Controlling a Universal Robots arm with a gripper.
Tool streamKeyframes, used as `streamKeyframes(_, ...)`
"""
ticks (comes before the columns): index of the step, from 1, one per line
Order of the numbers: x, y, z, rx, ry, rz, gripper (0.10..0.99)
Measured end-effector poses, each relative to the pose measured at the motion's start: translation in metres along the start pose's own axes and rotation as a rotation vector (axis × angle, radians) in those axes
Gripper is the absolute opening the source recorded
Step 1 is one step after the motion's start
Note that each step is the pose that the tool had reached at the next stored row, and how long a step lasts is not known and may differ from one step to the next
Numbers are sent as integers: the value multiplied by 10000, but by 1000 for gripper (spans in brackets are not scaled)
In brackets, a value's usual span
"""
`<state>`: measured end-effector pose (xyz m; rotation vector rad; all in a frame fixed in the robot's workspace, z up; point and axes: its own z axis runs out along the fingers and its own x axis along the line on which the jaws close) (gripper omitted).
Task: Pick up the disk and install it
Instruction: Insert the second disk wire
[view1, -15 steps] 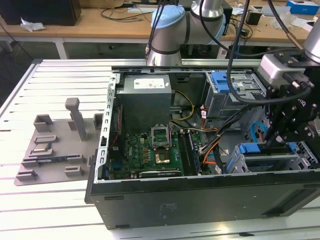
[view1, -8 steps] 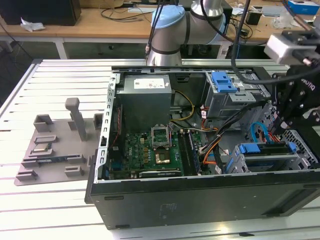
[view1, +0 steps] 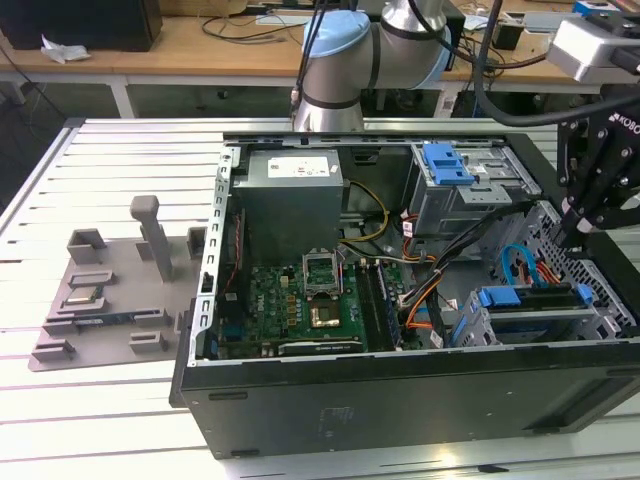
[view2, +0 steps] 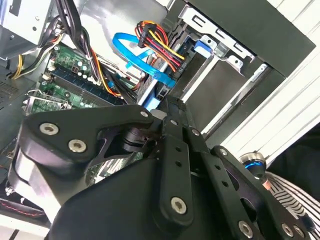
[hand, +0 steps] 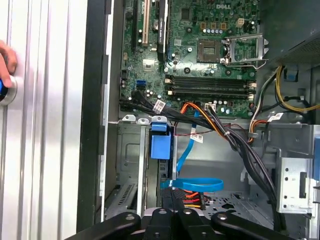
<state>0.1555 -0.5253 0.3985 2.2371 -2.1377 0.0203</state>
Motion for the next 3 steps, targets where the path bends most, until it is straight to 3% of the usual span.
streamKeyframes(3,0,0,0,0,0,0,106)
